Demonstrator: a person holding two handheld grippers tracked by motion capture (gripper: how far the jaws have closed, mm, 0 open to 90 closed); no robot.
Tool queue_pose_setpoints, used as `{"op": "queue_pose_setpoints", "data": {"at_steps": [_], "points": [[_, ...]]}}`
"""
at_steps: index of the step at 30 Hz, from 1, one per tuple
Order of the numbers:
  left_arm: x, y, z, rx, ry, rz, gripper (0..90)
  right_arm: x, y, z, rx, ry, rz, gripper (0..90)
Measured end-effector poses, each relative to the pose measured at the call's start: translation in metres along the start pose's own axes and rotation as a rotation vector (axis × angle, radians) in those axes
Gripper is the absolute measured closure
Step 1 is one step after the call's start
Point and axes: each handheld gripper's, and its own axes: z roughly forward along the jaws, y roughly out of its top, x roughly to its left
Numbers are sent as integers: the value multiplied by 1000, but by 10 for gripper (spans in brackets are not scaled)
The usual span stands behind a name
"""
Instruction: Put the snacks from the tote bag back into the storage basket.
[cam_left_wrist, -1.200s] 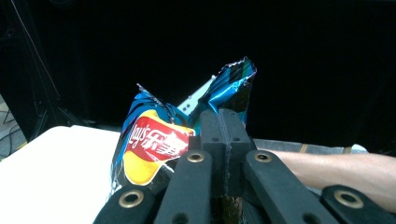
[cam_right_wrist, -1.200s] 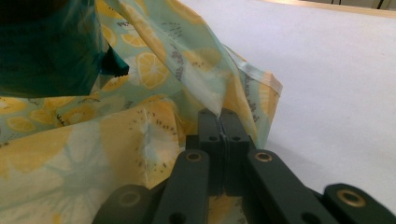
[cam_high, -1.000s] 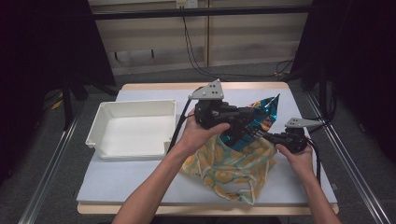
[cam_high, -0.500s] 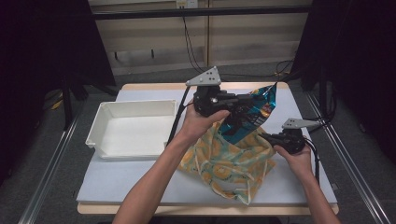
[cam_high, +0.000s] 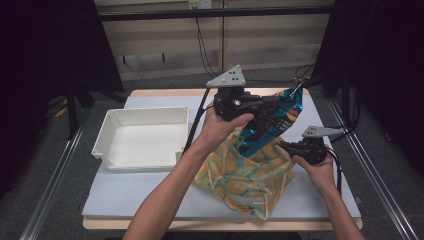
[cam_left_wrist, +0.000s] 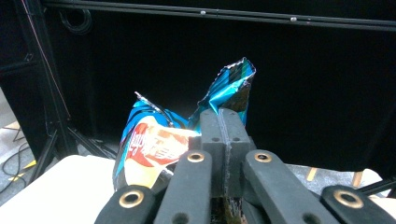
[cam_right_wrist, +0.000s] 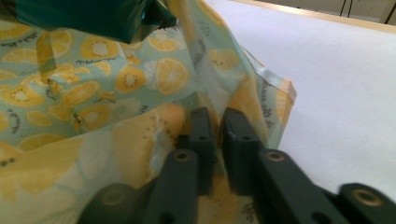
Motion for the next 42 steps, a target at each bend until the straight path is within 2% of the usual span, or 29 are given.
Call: {"op": "queue_pose_setpoints", "data": {"at_steps": [2,7,8,10,11,13,18,21,23,26,28,29,32,38,42], "points": [[1,2,0,-14,6,-8,900,0,0,0,0,-4,4,759],[3,8,-4,-25,6,-6,900,1,1,0,-1,5,1,730],[3,10,-5,-28,13,-4,900,1,1,0,-4,7,3,734],[3,12,-6,-50,18,-12,900,2,3,0,-7,15,-3,823],[3,14,-7,-53,15,-10,900,3,3,0,-5,18,-4,833],[2,17,-7,-51,19,1,900,4,4,0,-8,27,-8,825],[1,22,-9,-82,21,-4,900,7,5,1,-1,31,-22,826],[2,24,-14,-86,34,4,900,7,6,1,-3,33,-24,777],[1,24,-18,-72,44,20,900,7,7,-1,-6,28,-21,739],[4,22,-29,-72,66,18,900,6,7,-5,-19,31,-18,712],[7,21,-37,-84,82,5,900,6,8,-6,-27,52,-13,692],[7,21,-37,-84,82,5,900,7,8,-6,-25,47,-11,689],[10,22,-54,-107,108,-3,900,8,7,-4,-19,49,-17,686],[12,27,-73,-124,132,12,900,9,7,-2,-19,60,-13,650],[12,27,-84,-151,146,-2,900,10,8,-5,-28,60,-12,625]]}}
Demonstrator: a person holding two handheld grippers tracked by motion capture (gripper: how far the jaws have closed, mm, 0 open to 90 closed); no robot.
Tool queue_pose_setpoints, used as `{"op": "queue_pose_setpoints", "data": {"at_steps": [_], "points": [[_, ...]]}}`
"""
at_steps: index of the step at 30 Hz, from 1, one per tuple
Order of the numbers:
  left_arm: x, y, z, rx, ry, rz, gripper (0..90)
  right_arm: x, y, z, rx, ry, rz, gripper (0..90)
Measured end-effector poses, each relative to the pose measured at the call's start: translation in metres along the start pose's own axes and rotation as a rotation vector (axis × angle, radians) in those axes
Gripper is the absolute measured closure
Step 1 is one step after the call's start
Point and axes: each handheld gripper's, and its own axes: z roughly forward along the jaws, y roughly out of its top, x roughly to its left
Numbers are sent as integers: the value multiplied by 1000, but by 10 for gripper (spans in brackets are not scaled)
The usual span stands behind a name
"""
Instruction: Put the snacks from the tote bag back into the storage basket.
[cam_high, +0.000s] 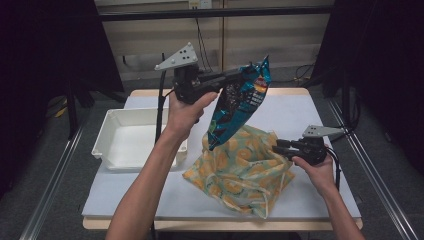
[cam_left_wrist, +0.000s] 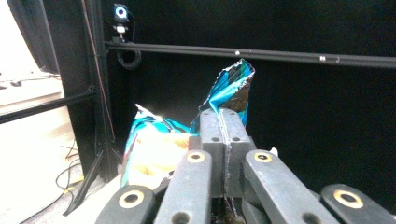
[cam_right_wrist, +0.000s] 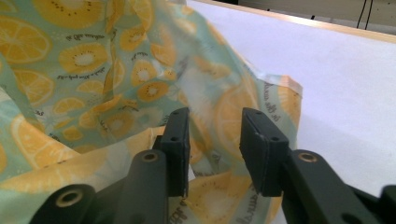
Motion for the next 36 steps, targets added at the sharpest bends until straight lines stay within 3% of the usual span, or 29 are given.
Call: {"op": "queue_pose_setpoints", "data": {"at_steps": [8,14,21,30,36], "points": [[7,-3,-15,6,32,-7,900,0,1,-4,-18,13,13,578],[11,4,-31,-18,57,-16,900,1,1,-6,-23,12,15,542],[21,3,-50,8,108,-8,900,3,2,-9,-25,2,19,492],[31,-6,-69,27,153,-28,900,5,2,-14,-27,-16,21,437],[33,-6,-80,66,181,-11,900,10,2,-19,-23,-35,22,372]]}}
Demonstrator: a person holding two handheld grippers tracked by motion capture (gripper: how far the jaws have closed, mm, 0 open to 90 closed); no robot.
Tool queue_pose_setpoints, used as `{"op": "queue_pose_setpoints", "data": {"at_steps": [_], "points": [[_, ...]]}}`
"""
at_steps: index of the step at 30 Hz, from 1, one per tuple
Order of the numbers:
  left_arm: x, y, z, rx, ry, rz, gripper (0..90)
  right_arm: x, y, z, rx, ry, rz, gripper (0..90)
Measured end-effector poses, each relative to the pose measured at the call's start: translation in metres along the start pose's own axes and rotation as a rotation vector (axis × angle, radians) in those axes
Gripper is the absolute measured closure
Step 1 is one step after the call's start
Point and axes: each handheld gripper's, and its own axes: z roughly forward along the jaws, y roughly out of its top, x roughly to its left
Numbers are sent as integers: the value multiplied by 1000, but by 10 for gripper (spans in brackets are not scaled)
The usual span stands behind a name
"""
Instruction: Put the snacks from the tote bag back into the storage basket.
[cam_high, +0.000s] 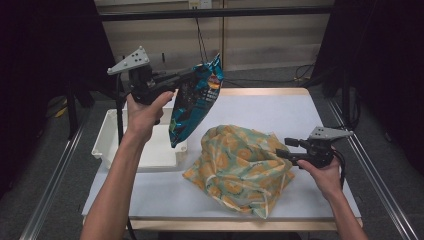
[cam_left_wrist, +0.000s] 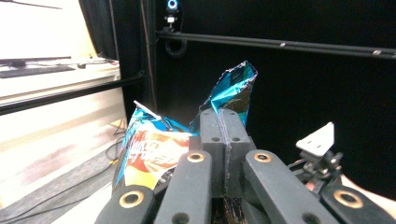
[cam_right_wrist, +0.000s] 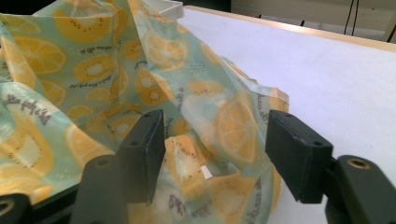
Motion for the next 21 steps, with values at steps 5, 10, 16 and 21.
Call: {"op": "queue_pose_setpoints", "data": {"at_steps": [5,10,16,21], "points": [[5,-4,-8,12,20,-7,900,4,-5,-7,0,-6,-2,354],[12,-9,-14,20,35,-20,900,7,-6,-16,-12,-16,8,324],[21,-19,-17,60,67,-35,900,13,-7,-25,-19,-25,7,311],[27,-18,-22,73,96,-35,900,18,-11,-31,-27,-23,3,305]]}}
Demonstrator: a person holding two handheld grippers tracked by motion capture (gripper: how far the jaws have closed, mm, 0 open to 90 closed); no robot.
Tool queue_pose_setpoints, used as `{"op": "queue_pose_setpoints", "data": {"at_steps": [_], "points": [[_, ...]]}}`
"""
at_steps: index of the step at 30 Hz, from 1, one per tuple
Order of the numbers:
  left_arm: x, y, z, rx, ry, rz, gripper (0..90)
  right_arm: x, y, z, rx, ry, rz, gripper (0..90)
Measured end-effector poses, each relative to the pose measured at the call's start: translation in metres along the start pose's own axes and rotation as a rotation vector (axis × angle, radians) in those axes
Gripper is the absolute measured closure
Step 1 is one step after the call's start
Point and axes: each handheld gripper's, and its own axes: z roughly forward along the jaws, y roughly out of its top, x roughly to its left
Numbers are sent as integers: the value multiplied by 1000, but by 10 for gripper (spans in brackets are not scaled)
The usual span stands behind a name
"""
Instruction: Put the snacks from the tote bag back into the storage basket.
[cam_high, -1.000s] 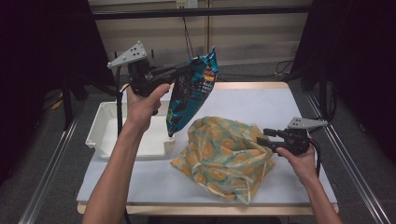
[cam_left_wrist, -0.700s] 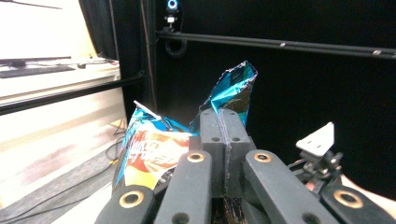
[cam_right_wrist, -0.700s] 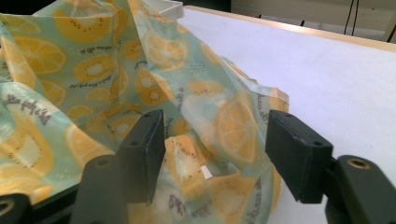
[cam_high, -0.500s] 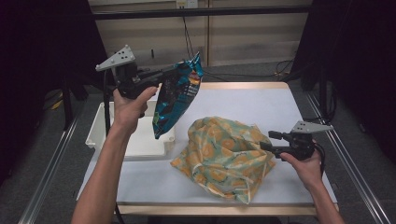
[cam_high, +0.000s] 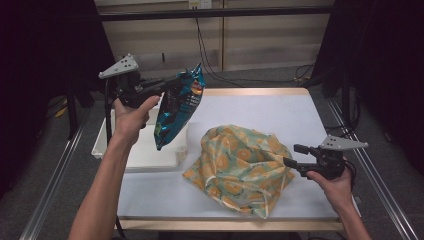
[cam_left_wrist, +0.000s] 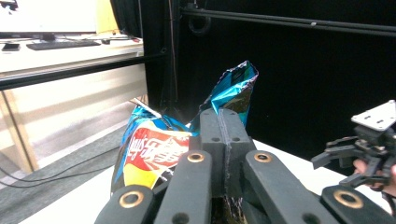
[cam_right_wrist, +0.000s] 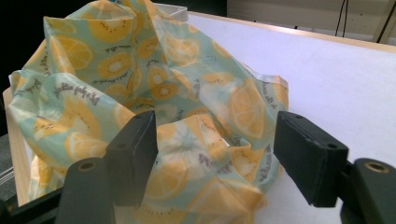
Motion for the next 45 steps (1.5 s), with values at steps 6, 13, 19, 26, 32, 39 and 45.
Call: {"op": "queue_pose_setpoints", "data": {"at_steps": [6,13,19,26,32,39,45], "points": [[9,4,-10,10,38,-2,900,5,-6,-16,-15,-2,9,294],[24,3,-21,28,84,-10,900,9,-14,-25,-16,1,18,287],[33,2,-31,46,131,-20,900,13,-20,-23,-6,14,18,286],[44,-1,-40,66,177,-41,900,17,-19,-21,-1,32,4,285],[54,-3,-48,93,226,-60,900,16,-21,-21,5,28,-3,284],[70,-9,-49,104,272,-97,900,15,-24,-18,20,32,5,278],[81,-13,-41,133,329,-123,900,16,-26,-15,37,30,1,274]]}}
